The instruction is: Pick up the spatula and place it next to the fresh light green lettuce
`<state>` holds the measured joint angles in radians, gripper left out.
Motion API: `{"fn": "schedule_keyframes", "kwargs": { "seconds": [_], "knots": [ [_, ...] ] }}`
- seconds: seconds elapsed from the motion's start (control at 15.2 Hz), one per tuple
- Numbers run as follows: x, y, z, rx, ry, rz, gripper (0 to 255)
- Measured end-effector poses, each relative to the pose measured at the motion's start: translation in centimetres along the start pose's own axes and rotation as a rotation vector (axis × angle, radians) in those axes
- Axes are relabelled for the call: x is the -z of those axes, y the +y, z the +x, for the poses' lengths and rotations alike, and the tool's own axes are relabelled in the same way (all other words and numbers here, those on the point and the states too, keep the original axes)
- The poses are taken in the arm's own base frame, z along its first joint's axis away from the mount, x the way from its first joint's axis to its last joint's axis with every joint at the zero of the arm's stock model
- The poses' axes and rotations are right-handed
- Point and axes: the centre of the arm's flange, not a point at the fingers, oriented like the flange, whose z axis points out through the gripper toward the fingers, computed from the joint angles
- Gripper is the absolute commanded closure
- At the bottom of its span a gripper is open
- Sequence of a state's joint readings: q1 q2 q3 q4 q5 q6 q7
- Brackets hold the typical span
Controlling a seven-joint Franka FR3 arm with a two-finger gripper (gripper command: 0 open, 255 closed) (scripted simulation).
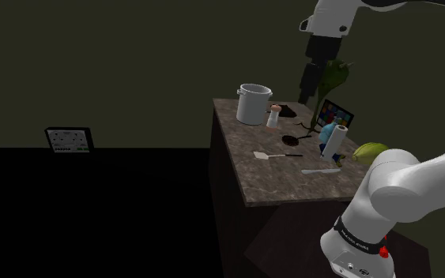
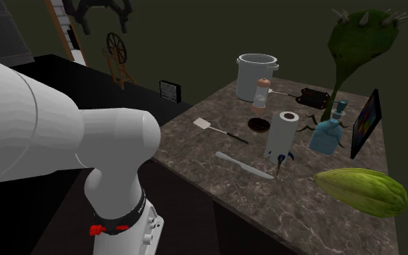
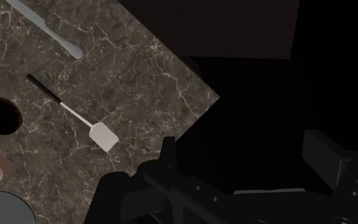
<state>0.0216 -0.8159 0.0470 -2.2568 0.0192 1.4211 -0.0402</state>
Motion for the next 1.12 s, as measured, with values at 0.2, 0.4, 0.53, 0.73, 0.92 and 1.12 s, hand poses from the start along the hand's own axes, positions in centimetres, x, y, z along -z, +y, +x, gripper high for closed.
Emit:
{"fn": "schedule_keyframes", "kwargs": {
  "seconds": [0.2,0.4,0.53,0.73,0.92,1.12],
  "knots": [
    [-1.2,1.1,0.0,0.021,-0.001,0.0,0],
    [-3.8,3.6,0.0,0.069,-0.004,-0.002,0],
    [-5.8,5.3,-0.1,0.104,-0.006,-0.002,0],
    [-8.4,8.0,0.1,0.158,-0.009,-0.004,0],
    [-11.5,10.9,0.7,0.213,-0.012,-0.005,0],
    [-14.4,13.3,1.0,0.267,-0.015,-0.006,0]
  ]
}}
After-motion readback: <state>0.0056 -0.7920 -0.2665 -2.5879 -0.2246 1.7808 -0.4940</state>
